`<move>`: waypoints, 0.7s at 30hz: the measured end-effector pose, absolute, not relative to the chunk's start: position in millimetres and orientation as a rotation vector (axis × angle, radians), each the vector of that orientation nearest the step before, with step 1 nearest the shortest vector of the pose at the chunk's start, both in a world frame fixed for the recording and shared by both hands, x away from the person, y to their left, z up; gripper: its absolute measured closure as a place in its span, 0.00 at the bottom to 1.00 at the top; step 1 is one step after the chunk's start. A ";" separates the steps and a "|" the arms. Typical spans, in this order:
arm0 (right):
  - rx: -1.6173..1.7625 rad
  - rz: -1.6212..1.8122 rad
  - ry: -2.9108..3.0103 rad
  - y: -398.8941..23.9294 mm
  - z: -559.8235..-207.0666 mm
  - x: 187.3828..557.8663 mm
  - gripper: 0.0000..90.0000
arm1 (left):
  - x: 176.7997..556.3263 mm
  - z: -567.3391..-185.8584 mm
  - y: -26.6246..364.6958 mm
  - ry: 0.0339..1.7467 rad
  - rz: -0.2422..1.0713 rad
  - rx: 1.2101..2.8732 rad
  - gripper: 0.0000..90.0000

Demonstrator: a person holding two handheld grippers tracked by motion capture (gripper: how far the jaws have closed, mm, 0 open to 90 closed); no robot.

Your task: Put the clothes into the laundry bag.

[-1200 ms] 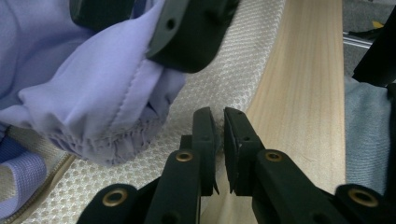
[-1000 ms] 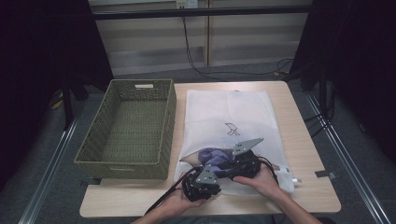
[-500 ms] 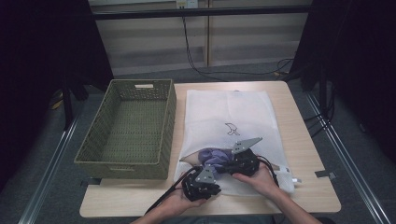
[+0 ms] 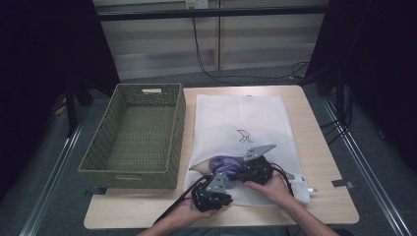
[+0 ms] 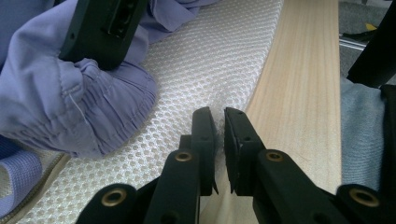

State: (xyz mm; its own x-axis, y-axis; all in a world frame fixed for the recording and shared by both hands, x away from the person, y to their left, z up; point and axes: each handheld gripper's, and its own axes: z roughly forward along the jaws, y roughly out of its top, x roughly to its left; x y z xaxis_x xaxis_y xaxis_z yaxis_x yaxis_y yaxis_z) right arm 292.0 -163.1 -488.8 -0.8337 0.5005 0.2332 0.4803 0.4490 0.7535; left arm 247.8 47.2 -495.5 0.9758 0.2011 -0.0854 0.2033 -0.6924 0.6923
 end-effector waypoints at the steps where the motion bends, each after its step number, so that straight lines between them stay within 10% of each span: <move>1: 0.906 1.365 2.650 -163.2 -489.1 292.8 0.93 | 247.8 -495.5 47.2 0.281 -0.004 2.353 0.92; 21: 0.975 1.319 2.590 -161.4 -490.4 308.9 0.93 | 248.0 -494.6 47.6 0.268 0.003 2.370 0.93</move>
